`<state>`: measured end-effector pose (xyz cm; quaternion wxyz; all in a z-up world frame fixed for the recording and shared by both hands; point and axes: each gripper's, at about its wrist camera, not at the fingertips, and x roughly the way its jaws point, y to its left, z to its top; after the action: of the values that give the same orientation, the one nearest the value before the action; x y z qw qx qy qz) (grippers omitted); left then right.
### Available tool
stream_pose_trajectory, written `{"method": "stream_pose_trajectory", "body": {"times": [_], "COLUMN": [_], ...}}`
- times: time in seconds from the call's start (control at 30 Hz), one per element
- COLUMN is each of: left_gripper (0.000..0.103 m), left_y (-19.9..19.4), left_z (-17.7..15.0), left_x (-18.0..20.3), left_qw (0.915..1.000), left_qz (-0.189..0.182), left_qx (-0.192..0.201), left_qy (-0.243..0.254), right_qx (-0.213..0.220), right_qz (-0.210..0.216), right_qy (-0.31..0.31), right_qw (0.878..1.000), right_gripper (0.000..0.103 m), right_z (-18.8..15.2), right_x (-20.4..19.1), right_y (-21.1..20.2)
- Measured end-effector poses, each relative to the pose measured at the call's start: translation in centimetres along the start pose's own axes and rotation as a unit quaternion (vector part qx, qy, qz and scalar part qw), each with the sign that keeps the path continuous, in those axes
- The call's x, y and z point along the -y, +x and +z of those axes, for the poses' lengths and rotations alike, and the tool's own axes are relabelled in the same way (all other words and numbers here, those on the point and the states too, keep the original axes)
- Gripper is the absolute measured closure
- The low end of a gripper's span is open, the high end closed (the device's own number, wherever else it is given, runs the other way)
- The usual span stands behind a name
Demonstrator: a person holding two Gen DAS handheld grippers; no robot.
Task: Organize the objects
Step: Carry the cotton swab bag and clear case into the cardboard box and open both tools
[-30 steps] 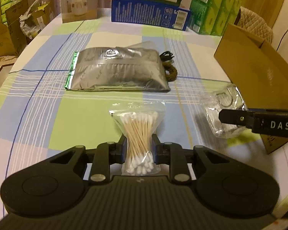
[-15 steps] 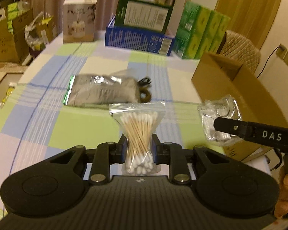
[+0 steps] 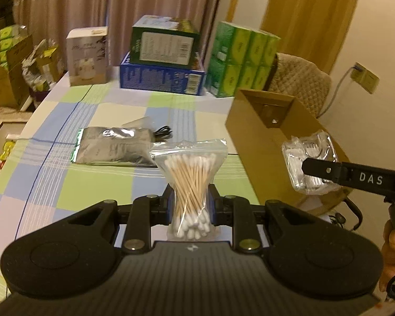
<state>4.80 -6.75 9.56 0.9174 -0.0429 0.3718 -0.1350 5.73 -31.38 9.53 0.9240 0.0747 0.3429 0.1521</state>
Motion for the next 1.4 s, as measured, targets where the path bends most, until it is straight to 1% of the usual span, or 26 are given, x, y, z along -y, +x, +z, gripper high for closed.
{"method": "stream_pose_trajectory", "body": {"times": [0.33, 0.5, 0.77, 1.13, 1.4], "left_gripper": [0.083, 0.083, 0.083, 0.083, 0.083], "left_y": [-0.6, -0.2, 1.1, 4.0, 6.5], "left_z": [1.1, 1.2, 1.9, 3.4, 3.9], "left_x": [3.1, 4.4, 7.5, 12.3, 14.5], "left_qw": [0.9995, 0.999, 0.9969, 0.9929, 0.9904], "left_qz": [-0.025, -0.036, -0.067, -0.1, -0.117], "left_qx": [0.011, 0.007, 0.003, -0.007, -0.024], "left_qy": [0.017, 0.024, 0.04, 0.065, 0.071], "right_qx": [0.013, 0.015, 0.024, 0.016, 0.009], "right_qz": [-0.021, -0.043, -0.067, -0.084, -0.089], "right_qy": [0.005, 0.017, 0.029, 0.026, 0.026], "right_qw": [1.0, 0.999, 0.997, 0.996, 0.996], "right_gripper": [0.053, 0.053, 0.053, 0.053, 0.053], "right_z": [0.6, 0.5, 1.5, 2.7, 3.5], "right_x": [2.6, 4.8, 8.4, 11.5, 13.3], "right_y": [-2.3, -3.0, -4.1, -2.8, -1.6]}}
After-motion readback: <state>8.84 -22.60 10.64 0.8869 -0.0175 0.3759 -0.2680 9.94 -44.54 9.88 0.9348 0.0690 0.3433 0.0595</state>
